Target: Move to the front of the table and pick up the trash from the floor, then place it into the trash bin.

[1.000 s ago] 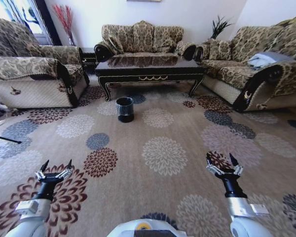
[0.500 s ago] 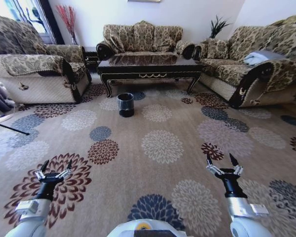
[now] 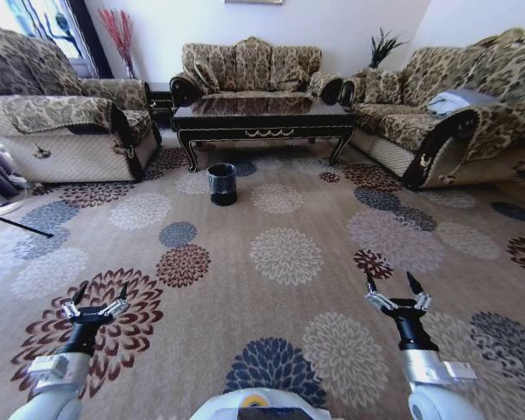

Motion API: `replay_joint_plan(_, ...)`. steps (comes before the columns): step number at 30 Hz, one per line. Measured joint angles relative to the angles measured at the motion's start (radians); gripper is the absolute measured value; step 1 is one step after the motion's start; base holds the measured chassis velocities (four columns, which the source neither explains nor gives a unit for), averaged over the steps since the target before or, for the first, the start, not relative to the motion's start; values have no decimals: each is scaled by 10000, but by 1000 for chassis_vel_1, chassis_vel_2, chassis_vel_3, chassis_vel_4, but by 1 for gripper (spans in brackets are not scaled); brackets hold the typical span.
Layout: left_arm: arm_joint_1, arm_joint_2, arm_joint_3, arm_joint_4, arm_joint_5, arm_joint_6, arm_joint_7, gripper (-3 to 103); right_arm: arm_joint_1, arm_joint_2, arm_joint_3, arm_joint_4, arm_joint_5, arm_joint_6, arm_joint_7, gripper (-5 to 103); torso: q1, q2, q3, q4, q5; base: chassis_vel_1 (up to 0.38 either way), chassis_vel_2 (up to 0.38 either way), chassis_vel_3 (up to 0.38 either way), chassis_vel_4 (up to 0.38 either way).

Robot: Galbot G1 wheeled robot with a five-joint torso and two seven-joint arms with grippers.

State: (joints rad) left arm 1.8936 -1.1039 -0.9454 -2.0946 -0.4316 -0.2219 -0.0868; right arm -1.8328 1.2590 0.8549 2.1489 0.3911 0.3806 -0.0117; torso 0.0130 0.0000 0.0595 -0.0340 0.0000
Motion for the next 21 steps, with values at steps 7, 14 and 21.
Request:
replay_joint_plan(7, 0, 0, 0, 0, 0, 0, 0, 100, 0, 0, 0, 0, 0, 1, 0, 100, 0, 0, 0, 0, 0, 0, 0, 0, 0)
replay_joint_plan(14, 0, 0, 0, 0, 0, 0, 0, 100, 0, 0, 0, -1, 0, 0, 0, 100, 9, 175, 171, 0, 0, 0, 0, 0, 0)
replay_joint_plan(21, 0, 0, 0, 0, 0, 0, 0, 100, 0, 0, 0, -1, 0, 0, 0, 100, 11, 453, 439, 0, 0, 0, 0, 0, 0)
